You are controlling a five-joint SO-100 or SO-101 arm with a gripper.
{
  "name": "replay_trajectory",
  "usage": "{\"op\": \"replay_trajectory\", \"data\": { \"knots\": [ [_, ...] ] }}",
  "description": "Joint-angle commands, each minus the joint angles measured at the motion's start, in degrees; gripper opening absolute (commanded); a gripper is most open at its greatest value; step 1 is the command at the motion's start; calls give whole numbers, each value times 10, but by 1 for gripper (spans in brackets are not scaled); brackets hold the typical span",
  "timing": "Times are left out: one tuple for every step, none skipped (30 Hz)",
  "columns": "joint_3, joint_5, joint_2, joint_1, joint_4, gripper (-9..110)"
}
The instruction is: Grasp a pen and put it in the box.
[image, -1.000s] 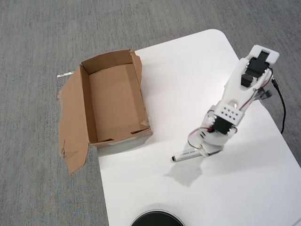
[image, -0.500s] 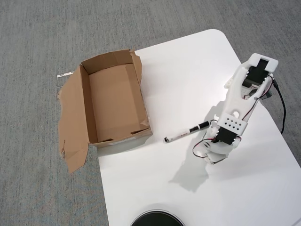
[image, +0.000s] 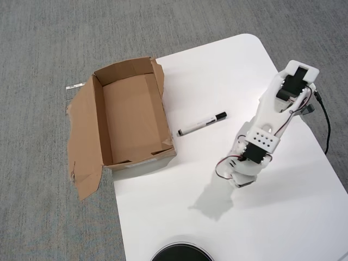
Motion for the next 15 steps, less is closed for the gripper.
{"op": "replay_trajectory", "data": {
  "knots": [
    [-45,30,15,58,3,0],
    [-54,43,15,73,3,0],
    [-64,57,15,87,3,0],
    [-73,71,15,99,3,0],
    [-80,87,15,112,3,0],
    [-87,102,15,127,3,0],
    [-91,117,15,141,3,0],
    [-94,131,15,155,3,0],
    [-94,144,15,167,3,0],
    [-94,155,15,180,3,0],
    [-94,167,16,190,3,0],
    [-94,176,20,199,3,0],
    [-94,185,27,207,3,0],
    [-94,195,33,213,3,0],
    [-94,204,40,221,3,0]
  ]
}}
